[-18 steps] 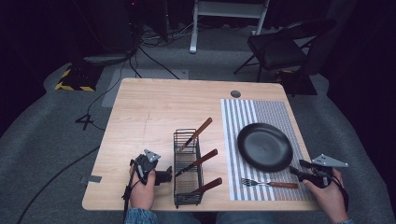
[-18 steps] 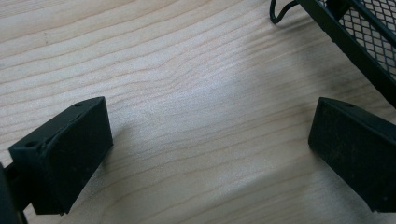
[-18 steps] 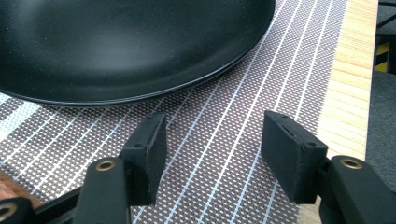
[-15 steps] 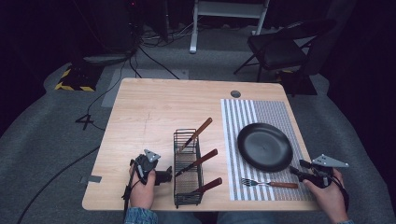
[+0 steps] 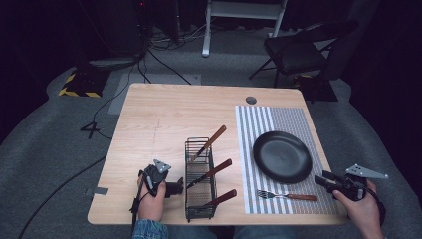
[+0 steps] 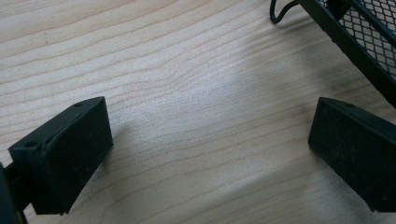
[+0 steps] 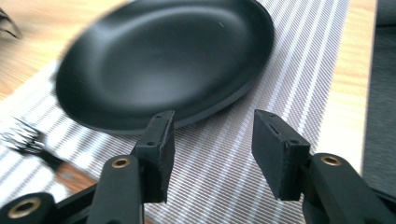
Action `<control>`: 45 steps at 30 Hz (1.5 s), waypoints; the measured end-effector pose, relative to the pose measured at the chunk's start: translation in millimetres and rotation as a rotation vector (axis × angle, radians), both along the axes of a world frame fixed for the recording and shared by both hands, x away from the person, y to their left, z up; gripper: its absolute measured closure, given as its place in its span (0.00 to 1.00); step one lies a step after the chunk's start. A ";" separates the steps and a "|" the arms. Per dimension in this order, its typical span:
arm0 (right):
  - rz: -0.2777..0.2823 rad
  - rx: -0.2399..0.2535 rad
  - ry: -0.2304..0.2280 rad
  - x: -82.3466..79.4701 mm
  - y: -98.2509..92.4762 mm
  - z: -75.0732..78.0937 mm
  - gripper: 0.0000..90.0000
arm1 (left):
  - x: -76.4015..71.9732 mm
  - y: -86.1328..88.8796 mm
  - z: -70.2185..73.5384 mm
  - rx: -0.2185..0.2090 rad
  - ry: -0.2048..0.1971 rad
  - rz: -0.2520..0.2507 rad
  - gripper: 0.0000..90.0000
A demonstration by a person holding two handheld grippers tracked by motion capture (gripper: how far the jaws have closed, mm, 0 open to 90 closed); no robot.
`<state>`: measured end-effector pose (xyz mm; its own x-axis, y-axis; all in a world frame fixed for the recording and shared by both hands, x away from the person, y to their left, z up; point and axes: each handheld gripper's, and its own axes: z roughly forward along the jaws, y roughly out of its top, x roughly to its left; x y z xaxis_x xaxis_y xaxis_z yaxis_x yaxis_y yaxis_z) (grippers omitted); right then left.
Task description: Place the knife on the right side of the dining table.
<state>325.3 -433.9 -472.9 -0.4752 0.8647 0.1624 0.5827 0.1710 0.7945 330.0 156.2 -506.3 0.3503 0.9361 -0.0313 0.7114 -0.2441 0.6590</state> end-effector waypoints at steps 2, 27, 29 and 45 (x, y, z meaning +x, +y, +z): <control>0.008 0.025 -0.002 -0.8 3.9 8.4 0.56 | -0.2 -0.1 0.0 0.002 -0.001 0.002 0.00; 0.244 -0.042 -0.029 46.6 83.1 125.0 0.59 | -1.1 -1.1 -0.2 0.000 -0.001 0.014 0.00; 0.267 -0.048 -0.033 53.4 93.0 130.4 0.59 | -1.1 -1.2 -0.2 0.000 -0.001 0.014 0.00; 0.401 -0.058 -0.012 98.3 170.6 160.7 0.61 | -0.8 -1.0 -0.3 0.000 -0.001 0.012 0.00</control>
<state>423.6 -263.3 -312.2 -0.7783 0.6180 0.1115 0.4517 0.4276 0.7831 329.2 155.2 -506.6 0.3387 0.9404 -0.0310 0.7136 -0.2353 0.6598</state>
